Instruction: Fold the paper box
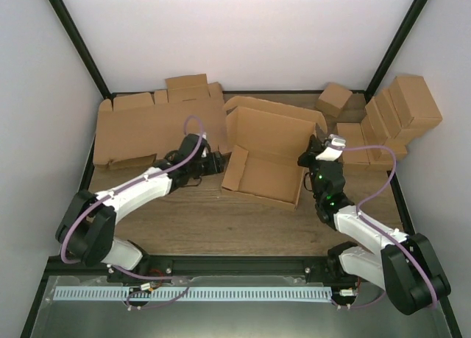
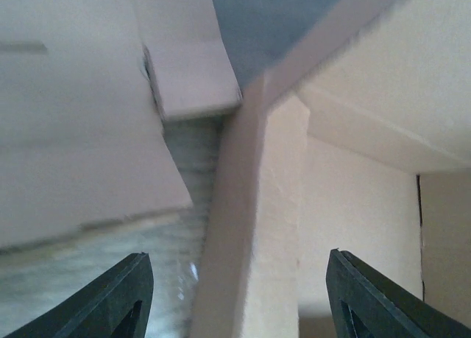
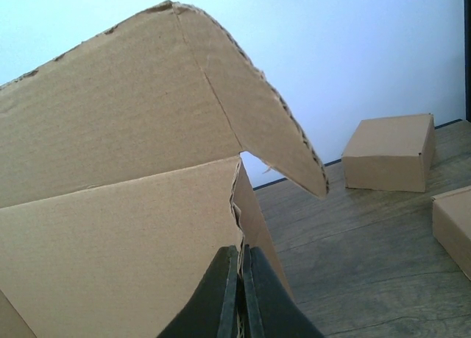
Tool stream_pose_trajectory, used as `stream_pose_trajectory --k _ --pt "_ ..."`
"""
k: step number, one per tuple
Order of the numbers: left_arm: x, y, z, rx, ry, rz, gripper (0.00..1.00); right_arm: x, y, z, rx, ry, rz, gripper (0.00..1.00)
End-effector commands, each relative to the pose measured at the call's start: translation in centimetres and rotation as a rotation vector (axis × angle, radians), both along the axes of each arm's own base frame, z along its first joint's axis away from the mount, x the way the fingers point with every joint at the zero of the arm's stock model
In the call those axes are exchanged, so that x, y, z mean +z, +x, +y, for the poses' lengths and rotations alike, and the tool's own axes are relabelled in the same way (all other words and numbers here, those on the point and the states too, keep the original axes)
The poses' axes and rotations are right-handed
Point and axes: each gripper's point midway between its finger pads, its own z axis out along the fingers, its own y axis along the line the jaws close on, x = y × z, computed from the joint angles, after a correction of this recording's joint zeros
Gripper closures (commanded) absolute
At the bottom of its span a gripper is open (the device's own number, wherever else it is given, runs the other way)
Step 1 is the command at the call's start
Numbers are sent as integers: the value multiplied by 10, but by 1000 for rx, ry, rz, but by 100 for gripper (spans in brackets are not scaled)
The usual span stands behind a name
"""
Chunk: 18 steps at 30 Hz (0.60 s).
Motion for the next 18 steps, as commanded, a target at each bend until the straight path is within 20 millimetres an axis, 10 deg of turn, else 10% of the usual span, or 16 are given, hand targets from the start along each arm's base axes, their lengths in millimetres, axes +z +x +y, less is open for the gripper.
stream_pose_trajectory --k 1,9,18 --pt "38 22 13 -89 13 -96 33 -64 -8 15 88 -94 215 99" --pt "102 72 -12 -186 -12 -256 41 -60 -5 22 122 -107 222 99" --pt "105 103 -36 -232 -32 -241 62 -55 -2 27 143 -117 237 99"
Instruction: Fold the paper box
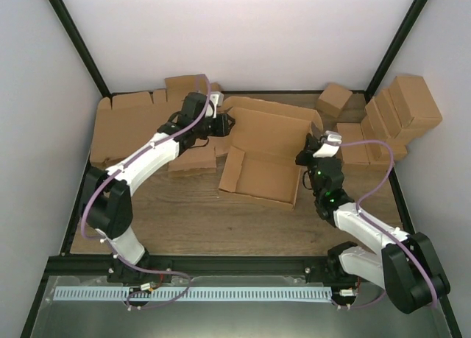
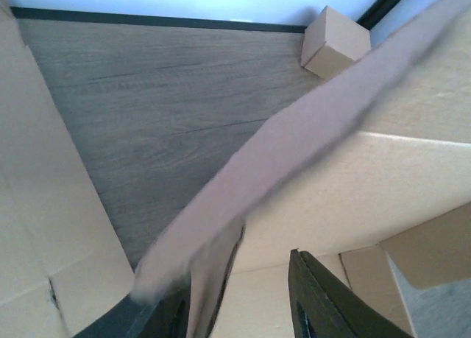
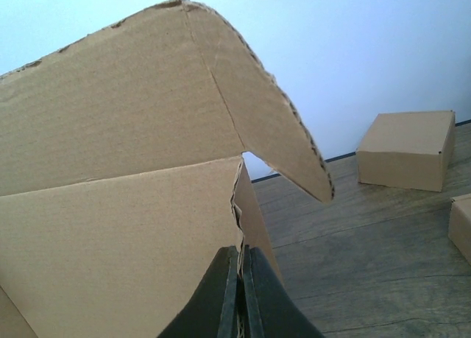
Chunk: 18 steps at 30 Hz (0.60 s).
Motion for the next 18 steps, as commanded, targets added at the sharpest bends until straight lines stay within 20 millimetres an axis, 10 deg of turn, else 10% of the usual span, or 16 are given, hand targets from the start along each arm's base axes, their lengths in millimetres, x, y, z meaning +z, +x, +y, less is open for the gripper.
stream_pose_trajectory --k 1,6,18 --pt "-5 6 -7 -34 11 22 67 -56 -8 17 92 -77 209 99" --pt "-11 0 -11 -51 -5 61 92 -58 -9 20 100 -65 226 99" --pt "-42 -29 -19 -95 -49 189 96 -67 -15 29 131 -48 276 99"
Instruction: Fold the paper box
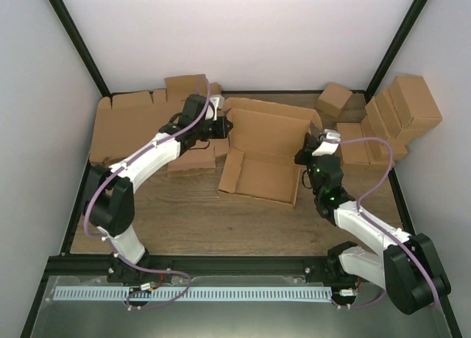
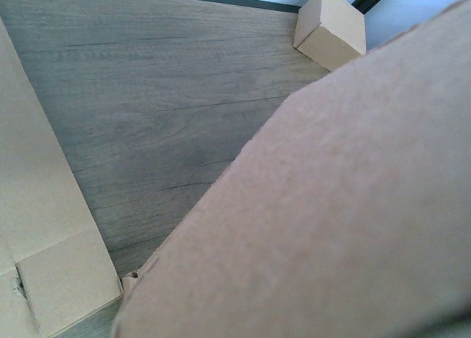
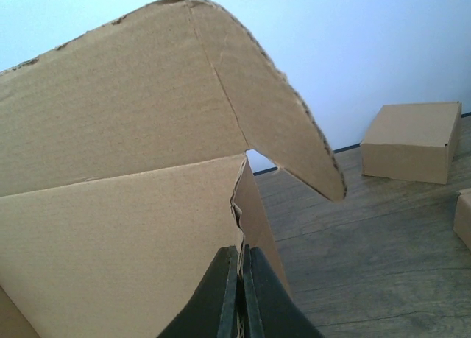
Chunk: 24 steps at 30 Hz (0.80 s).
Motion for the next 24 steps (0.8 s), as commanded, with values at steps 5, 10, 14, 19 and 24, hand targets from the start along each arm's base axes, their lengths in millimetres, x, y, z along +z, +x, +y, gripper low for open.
stream_pose_trajectory --k 5,10,14,19,24 --pt "-60 -46 6 -42 34 147 96 -83 -29 33 133 -17 289 99" --pt "-84 -61 20 -31 105 159 96 -97 -43 35 136 -8 344 99" --pt "-100 -73 28 -28 132 176 96 -114 -55 30 131 14 398 99" --pt "-114 -83 37 -17 150 184 96 -124 -66 30 144 44 449 99" --pt "-108 -84 34 -27 136 171 94 -121 -69 28 144 32 439 99"
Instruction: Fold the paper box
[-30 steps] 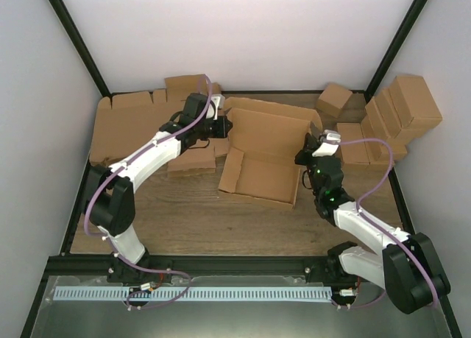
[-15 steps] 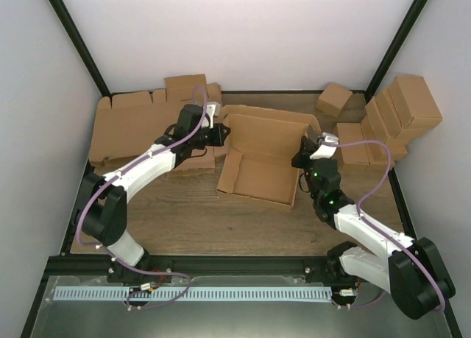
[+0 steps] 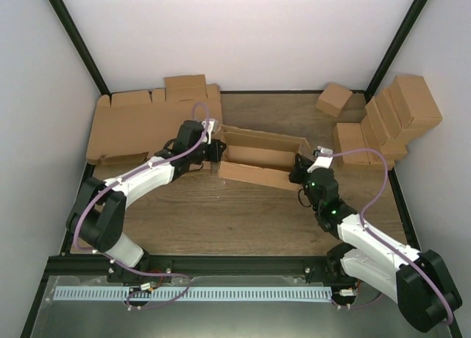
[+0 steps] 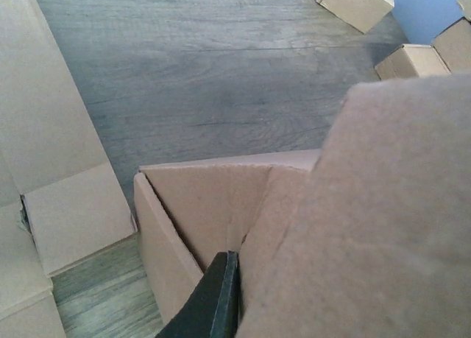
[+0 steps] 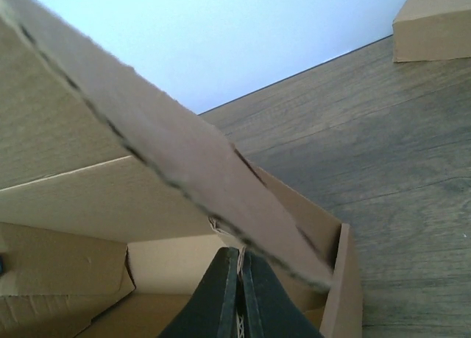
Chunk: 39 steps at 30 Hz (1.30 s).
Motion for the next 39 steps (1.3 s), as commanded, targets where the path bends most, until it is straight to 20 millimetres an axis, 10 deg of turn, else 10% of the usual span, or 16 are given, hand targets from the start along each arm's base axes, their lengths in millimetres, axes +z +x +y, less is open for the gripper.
stream_pose_trajectory --k 1,10,15,21,28,39 --pt "-51 -36 10 -22 87 208 92 -67 -26 2 60 -98 237 99" --pt "-9 -45 33 39 133 146 35 -57 -20 0 59 -176 208 99" --pt "15 -64 59 77 184 119 20 -54 -19 -1 61 -204 199 99" --pt "52 -75 61 -2 192 10 17 -57 -16 0 74 -239 200 99" --pt "72 -54 15 -201 142 -72 19 -66 -16 2 78 -230 238 98" --pt "21 -3 -11 -125 164 84 26 -68 -48 29 255 -115 398 41"
